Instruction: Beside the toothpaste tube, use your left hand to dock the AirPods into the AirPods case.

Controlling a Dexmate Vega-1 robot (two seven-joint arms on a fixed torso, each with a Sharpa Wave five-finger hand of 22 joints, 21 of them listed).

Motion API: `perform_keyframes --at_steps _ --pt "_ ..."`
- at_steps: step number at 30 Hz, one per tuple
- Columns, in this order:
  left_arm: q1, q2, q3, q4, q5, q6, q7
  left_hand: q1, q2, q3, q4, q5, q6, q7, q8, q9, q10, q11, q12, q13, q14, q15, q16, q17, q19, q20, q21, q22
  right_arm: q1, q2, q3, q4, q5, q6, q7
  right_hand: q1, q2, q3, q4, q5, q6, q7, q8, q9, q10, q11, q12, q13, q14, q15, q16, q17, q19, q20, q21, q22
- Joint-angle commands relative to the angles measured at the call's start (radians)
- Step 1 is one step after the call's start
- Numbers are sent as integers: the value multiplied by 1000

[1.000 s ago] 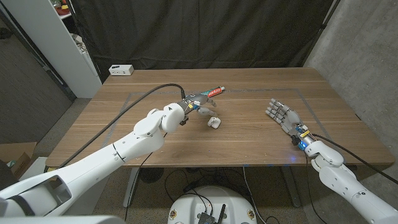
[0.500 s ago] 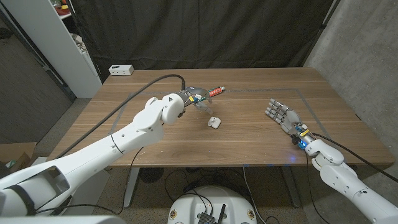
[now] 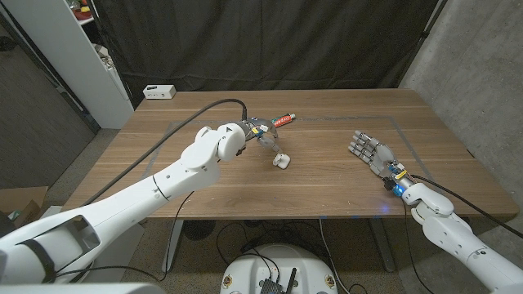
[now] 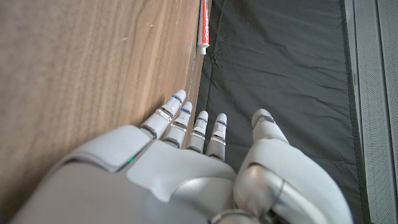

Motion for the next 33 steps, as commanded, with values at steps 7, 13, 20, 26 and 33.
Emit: perform_keyframes --at_steps 7,13,20,26,33 --pt "-19 -48 33 76 2 -23 17 46 15 12 -27 15 -7 -7 -3 3 8 2 14 0 1 -39 8 -2 -1 2 4 2 -5 -10 11 10 19 -9 22 -6 0 5 2 4 2 -3 -2 -1 2 -6 2 3 1 -66 9 5 3 7 6 5" --pt "-23 -60 41 96 6 -14 29 61 17 14 -33 19 -27 -12 -9 4 11 0 17 0 3 -43 8 -3 0 0 5 1 16 1 8 37 20 -6 39 -6 0 5 2 4 2 -3 -2 -1 3 -4 3 3 1 -66 9 5 3 8 6 6" --pt "-27 -67 54 104 15 12 18 72 18 14 -38 21 -59 -17 -17 5 6 -1 17 1 2 -43 7 -3 -2 -1 5 1 28 7 6 55 22 -7 50 -7 0 5 2 4 1 -4 -3 -1 0 -10 2 3 0 -69 9 5 1 7 6 6" --pt "-23 -69 55 109 5 17 29 79 19 13 -41 23 -75 -16 -18 5 -2 2 16 1 -1 -39 6 -3 -4 0 5 1 30 6 6 58 20 -11 51 -7 -1 6 2 4 1 -2 -2 -1 2 -4 3 3 -1 -61 9 5 3 9 7 6" --pt "38 -59 3 70 -54 66 99 -14 87 2 31 7 -113 6 -15 9 16 0 29 4 17 -41 18 7 2 -10 10 4 25 6 9 54 22 -12 45 -9 0 5 3 4 1 -3 -2 -1 2 -3 3 3 -1 -59 9 5 2 12 7 6"
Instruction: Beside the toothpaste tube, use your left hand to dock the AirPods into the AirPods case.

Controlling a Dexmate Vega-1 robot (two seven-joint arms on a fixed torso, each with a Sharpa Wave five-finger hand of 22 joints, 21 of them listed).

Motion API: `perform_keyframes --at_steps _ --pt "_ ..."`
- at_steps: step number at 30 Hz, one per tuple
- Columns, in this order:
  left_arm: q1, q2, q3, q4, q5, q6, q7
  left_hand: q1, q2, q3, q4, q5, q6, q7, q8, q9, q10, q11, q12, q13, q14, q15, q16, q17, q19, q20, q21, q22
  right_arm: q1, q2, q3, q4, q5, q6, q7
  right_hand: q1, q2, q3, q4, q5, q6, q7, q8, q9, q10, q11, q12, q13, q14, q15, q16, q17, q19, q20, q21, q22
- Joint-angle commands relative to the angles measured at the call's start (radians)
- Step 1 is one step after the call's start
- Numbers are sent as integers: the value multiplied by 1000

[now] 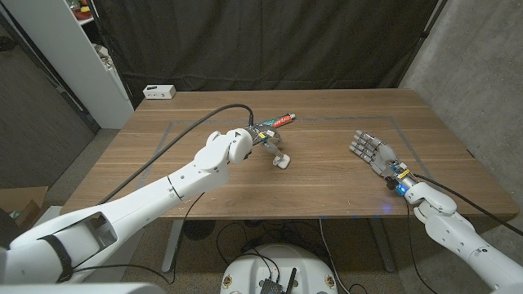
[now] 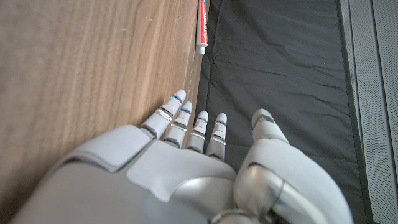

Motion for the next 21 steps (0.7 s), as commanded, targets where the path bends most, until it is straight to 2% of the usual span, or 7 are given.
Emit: perform_keyframes --at_steps 1,5,12,14,17,20,21 --pt "60 12 -47 -37 -69 55 63 -54 29 -11 39 -14 -30 16 0 5 16 1 11 5 17 -40 8 7 2 -12 11 4 2 2 1 7 0 -1 2 -8 -1 6 2 4 1 -3 -2 -1 7 3 3 3 -2 -59 9 5 2 5 7 6" --pt "68 47 -53 -72 -89 79 32 -96 -2 -40 54 -26 -52 21 -1 2 7 0 9 5 7 -34 2 6 -2 -9 9 3 0 4 2 7 2 -1 1 -10 0 5 3 4 2 -1 -2 -1 8 5 3 3 -2 -59 9 5 2 5 7 6" --pt "65 97 -59 -97 -134 85 -11 -106 -72 -83 45 -9 -99 2 -4 -1 -29 -9 -2 6 -20 -32 -6 4 -12 -4 4 1 10 3 -5 20 -2 -7 15 -10 -1 6 3 4 1 -1 -2 -1 9 5 4 3 -1 -58 10 5 3 7 7 6" --pt "69 105 -66 -97 -149 88 -6 -104 -100 -102 38 7 -127 1 -6 -1 -41 -4 -4 6 -32 -24 -8 4 -13 3 4 0 12 4 -6 21 -2 -8 17 -10 -1 5 3 4 1 0 -2 -1 9 4 4 3 -1 -58 10 6 3 7 8 6" --pt "66 120 -64 -96 -159 94 -12 -100 -141 -136 30 53 -208 -37 -12 -1 -57 0 -5 7 -45 -20 -6 4 -11 5 5 0 13 4 -7 21 -4 -7 17 -12 -2 5 4 4 2 1 -2 -1 9 2 4 3 -2 -57 10 6 3 8 8 6" --pt "53 129 -50 -84 -152 96 -20 -89 -155 -159 26 101 -304 -62 -16 0 -76 1 -7 9 -57 -15 -5 5 -12 7 5 1 12 5 -7 19 -5 -5 13 -12 -2 5 3 4 2 0 -2 -1 10 4 4 3 -2 -57 10 6 2 7 8 6" --pt "49 133 -46 -78 -153 88 -20 -78 -157 -170 23 131 -371 -72 -17 0 -89 3 -8 10 -65 -13 -4 5 -13 9 5 1 12 6 -6 18 -5 -3 10 -11 -2 5 3 4 2 0 -2 -1 10 4 4 3 -2 -57 10 6 3 7 8 6"
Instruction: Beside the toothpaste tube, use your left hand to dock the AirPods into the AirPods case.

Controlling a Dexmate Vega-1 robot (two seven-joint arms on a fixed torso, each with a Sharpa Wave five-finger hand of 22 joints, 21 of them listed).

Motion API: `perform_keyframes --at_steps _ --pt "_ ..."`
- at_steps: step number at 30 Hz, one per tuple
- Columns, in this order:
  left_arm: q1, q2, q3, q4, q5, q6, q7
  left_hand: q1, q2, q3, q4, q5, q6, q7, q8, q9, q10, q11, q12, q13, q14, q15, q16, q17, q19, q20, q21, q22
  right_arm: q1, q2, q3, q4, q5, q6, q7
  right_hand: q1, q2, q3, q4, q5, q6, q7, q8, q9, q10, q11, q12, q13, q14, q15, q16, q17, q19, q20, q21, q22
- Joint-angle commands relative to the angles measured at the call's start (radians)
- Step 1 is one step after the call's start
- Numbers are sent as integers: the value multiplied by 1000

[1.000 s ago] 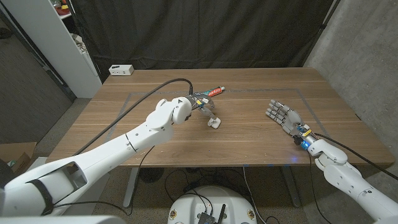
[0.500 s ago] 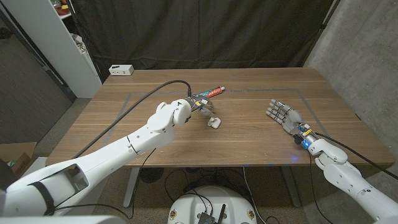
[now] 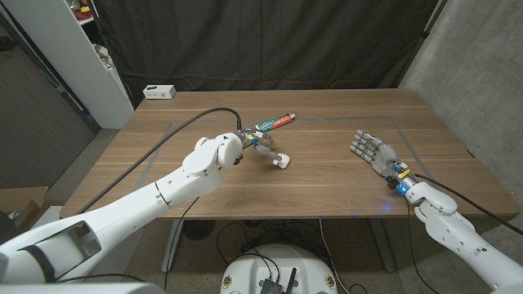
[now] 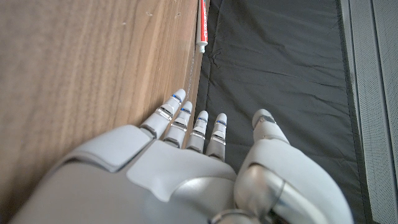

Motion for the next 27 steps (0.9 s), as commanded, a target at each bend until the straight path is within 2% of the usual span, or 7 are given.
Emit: perform_keyframes --at_steps 1,5,8,14,17,24,27 --pt "-16 48 15 8 -29 17 -29 25 -15 -34 -9 80 -158 -30 -4 3 -32 4 -3 8 -25 -15 0 3 -3 11 0 2 4 5 -3 3 -7 6 -1 -8 3 5 4 4 2 1 -1 -1 6 0 4 1 -2 -57 4 6 -1 5 4 1" --pt "-8 48 9 47 -61 -23 11 43 -7 -53 -10 130 -285 -41 -5 2 -54 1 -3 10 -39 -19 1 4 -3 -1 1 3 2 10 -1 -2 -9 14 -13 -7 2 5 3 4 2 1 -2 -1 6 0 4 1 -2 -57 4 6 -1 5 4 1" --pt "12 67 17 87 -68 -129 101 14 14 -88 18 171 -418 -45 -6 -5 -74 -9 0 15 -43 -36 5 7 -1 -22 4 5 -1 18 -1 -5 -13 24 -23 -8 3 5 3 4 1 1 -2 -1 4 1 3 1 -1 -58 5 6 -2 5 3 1" --pt "32 105 25 121 -61 -277 170 29 46 -124 31 219 -651 -48 -4 -10 -172 -2 -18 21 -77 -11 -1 7 -6 -20 5 6 -1 26 -3 -8 -15 29 -35 -9 3 6 4 4 1 0 -2 -1 3 -3 3 1 -2 -58 5 6 -3 5 3 1" --pt "40 131 24 126 -48 -349 180 46 58 -123 27 227 -680 -49 -2 -11 -194 9 -22 22 -87 -4 -2 7 -5 -17 5 6 1 29 -5 -6 -14 27 -37 -9 3 6 4 4 2 0 -2 -1 7 -2 4 1 -1 -57 5 6 -3 7 4 1" --pt "75 175 3 128 -23 -460 186 128 146 -94 10 257 -723 -50 11 -10 -263 43 -25 25 -125 23 -3 8 -13 -2 5 7 9 40 -13 2 -16 24 -41 -9 3 6 4 4 2 -2 -1 -1 5 -2 4 1 -2 -57 5 6 -3 9 4 1" --pt "111 181 -16 124 5 -479 253 161 182 -77 2 263 -728 -50 14 -11 -276 53 -23 25 -132 31 -2 8 -16 5 5 7 15 45 -17 6 -20 26 -41 -9 3 6 3 4 2 0 -2 -1 5 -4 4 1 -1 -57 5 6 -3 10 4 1"
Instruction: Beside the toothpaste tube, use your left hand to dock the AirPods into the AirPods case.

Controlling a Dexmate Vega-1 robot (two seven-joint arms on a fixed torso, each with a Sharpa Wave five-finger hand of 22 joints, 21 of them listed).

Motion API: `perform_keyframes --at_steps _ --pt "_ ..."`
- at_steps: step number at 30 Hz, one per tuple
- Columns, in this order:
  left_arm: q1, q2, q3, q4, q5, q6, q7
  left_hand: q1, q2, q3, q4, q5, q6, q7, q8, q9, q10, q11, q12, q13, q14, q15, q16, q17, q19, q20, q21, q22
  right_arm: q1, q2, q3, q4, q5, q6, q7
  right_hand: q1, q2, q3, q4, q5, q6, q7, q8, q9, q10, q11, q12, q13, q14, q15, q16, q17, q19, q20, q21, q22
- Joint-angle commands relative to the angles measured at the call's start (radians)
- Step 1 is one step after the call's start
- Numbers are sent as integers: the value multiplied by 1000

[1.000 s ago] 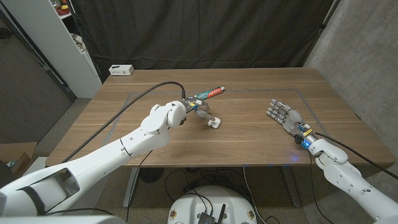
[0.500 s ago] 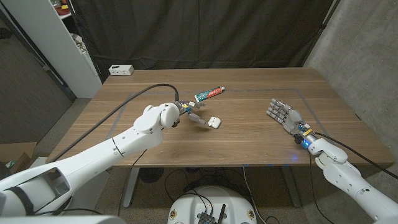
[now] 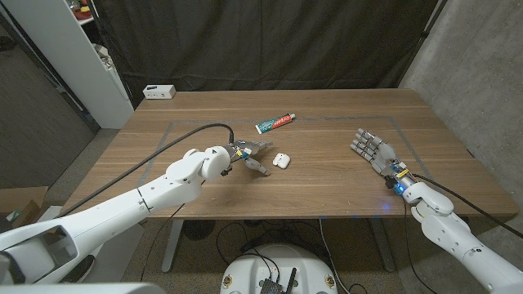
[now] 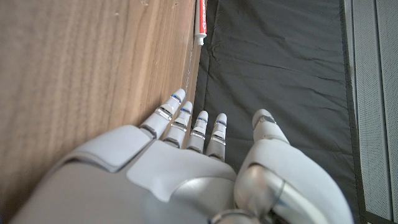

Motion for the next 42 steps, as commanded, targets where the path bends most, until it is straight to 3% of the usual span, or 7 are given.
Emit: perform_keyframes --at_steps 1,6,17,22,42 --pt "83 55 -38 17 59 -167 129 51 58 27 -12 13 -310 -5 9 3 -23 14 3 3 -13 10 -1 6 -5 16 5 5 14 18 -13 11 -7 3 -7 -9 3 6 3 4 2 -1 -2 -1 6 -3 4 1 -1 -58 6 1 1 6 4 1" --pt "139 42 -72 15 121 -144 248 102 101 56 -26 13 -308 -5 13 3 -23 19 12 2 -7 10 5 6 -1 16 9 6 27 25 -21 18 -13 2 -8 -9 3 6 3 4 1 -1 -2 -1 5 -2 4 1 -1 -58 6 1 1 6 4 2" --pt "121 55 -94 32 110 -229 163 142 112 87 -28 2 -278 -4 24 4 -4 16 28 2 -22 3 5 8 -29 20 3 8 27 38 -28 10 -22 15 -26 -10 3 7 3 4 1 -1 -2 -1 7 -4 4 1 -2 -57 6 1 2 7 5 2" --pt "121 54 -103 38 114 -256 158 142 97 85 -16 -10 -197 -1 47 7 14 5 39 1 -16 -13 8 7 -23 5 9 8 16 42 -26 2 -22 25 -37 -10 2 7 3 4 2 0 -1 -1 7 0 4 1 -1 -57 7 1 2 8 5 2" --pt "105 52 -119 45 111 -360 107 140 98 83 2 -23 -161 -6 42 4 -36 16 25 1 -76 -6 -8 6 -71 -18 -6 7 -10 73 -21 10 -19 86 -45 -10 2 7 2 3 2 2 -1 -1 9 -1 5 2 -1 -57 7 1 2 10 6 2"
